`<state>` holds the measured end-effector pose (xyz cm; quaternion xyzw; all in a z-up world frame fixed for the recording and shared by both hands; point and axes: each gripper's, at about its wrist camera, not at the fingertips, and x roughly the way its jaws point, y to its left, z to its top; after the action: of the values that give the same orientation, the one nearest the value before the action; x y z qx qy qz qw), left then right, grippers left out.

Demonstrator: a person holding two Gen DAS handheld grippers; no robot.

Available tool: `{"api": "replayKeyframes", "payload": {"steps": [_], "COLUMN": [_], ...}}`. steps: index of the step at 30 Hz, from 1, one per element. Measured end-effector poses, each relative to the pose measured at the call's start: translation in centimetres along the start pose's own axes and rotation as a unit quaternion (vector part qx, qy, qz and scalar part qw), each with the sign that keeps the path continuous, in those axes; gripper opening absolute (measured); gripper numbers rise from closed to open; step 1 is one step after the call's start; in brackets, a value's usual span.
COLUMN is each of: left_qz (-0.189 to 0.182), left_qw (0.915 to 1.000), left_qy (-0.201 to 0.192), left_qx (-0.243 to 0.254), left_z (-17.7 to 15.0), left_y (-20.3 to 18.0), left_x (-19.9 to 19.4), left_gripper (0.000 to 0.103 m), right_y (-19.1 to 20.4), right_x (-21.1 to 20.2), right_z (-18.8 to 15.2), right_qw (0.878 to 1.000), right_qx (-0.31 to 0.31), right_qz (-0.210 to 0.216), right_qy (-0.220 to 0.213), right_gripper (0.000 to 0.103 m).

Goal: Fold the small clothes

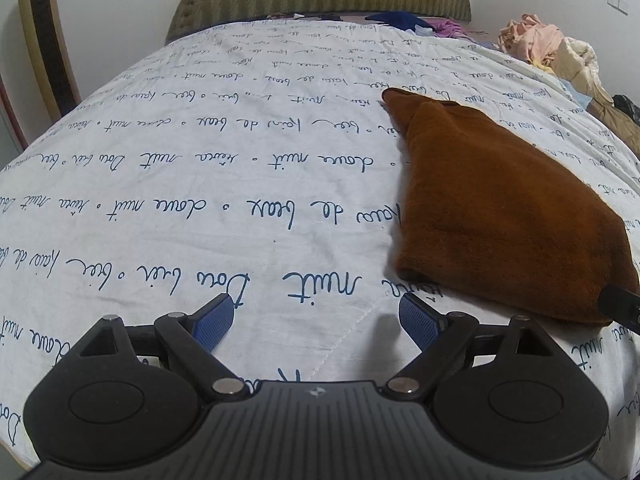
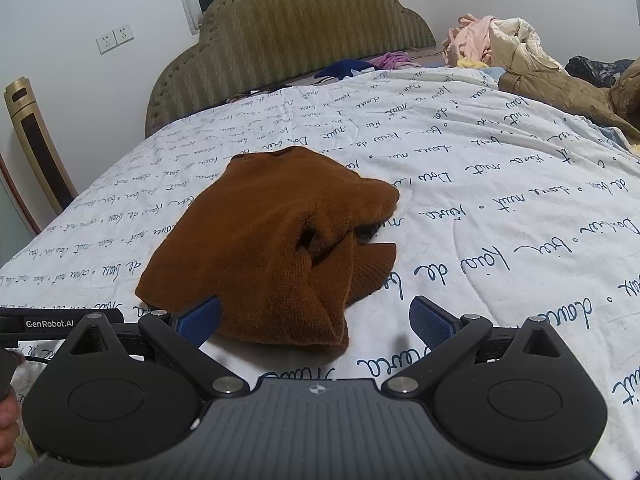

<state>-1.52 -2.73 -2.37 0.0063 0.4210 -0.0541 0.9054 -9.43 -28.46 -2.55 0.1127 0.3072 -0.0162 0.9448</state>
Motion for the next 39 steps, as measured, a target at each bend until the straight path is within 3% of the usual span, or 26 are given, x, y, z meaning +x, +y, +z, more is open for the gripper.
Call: {"api": "replayKeyframes", "payload": {"steps": [24, 39], "left_qz": [-0.012, -0.018], "left_qw": [0.9991, 0.9989], "left_qy": [-0.041, -0.043], "left_qx": [-0.004, -0.007], "left_z": [0.1, 0.2], "left_y": [0.5, 0.7], "left_x": [-1.2, -1.4], "left_gripper": [0.091, 0.09], "right_y": [0.4, 0.6], "right_x": [-0.1, -0.2], "right_z": [0.0, -0.2], "right_qw": [1.0, 1.0], "right_qx": [-0.014, -0.015], "right_qz": [0.001, 0.003], "right_qy": [-0.004, -0.005], "right_gripper": [0.1, 0.1]}}
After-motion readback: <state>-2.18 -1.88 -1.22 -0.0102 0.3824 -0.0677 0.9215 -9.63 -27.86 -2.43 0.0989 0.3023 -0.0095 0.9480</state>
